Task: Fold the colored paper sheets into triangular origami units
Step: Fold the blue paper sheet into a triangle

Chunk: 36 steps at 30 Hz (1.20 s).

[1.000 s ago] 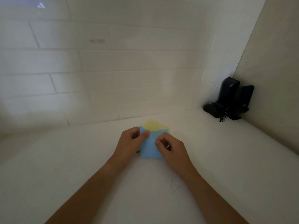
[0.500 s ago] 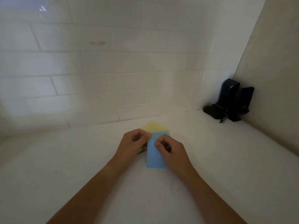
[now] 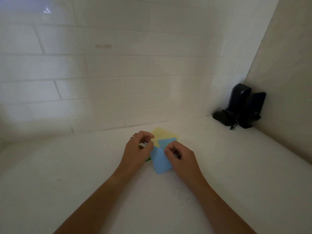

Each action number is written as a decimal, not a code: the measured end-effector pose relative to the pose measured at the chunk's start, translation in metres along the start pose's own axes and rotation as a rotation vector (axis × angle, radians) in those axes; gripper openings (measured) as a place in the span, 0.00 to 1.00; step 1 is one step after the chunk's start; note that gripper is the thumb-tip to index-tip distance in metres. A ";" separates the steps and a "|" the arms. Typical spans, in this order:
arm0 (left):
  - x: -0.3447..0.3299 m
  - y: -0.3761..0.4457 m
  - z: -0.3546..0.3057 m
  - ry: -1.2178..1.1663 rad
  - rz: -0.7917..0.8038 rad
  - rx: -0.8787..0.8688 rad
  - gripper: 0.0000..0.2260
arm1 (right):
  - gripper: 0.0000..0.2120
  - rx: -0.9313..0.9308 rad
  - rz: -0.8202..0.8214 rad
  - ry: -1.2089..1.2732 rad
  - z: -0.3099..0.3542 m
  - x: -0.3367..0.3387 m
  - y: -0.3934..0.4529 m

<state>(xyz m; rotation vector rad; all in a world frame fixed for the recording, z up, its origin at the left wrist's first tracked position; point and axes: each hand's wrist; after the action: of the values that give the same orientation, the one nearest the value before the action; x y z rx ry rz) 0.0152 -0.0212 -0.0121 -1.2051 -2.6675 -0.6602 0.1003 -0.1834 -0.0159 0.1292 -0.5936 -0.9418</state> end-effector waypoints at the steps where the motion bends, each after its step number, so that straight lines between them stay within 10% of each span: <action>1: 0.000 0.001 0.000 0.035 0.027 -0.035 0.08 | 0.10 0.007 0.003 -0.005 0.000 0.000 0.000; 7: 0.000 0.001 0.007 0.198 0.145 -0.099 0.05 | 0.04 -0.083 -0.101 0.075 -0.003 0.000 0.002; 16: 0.005 0.002 0.001 0.051 0.062 -0.026 0.07 | 0.24 -0.176 -0.076 0.149 -0.005 -0.001 0.004; 36: 0.006 -0.001 -0.009 -0.242 0.143 0.203 0.06 | 0.03 -0.057 0.066 0.050 -0.008 -0.001 0.004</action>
<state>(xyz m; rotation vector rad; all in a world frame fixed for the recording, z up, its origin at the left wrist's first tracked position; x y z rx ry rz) 0.0104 -0.0219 -0.0026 -1.4806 -2.7191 -0.2283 0.1067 -0.1818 -0.0216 0.0813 -0.5215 -0.8886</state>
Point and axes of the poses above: each hand's wrist, its own y-axis towards the middle knuckle, its own x-axis out of the back of the hand, z = x × y, and after that the axes turned 2 degrees about -y, right-handed
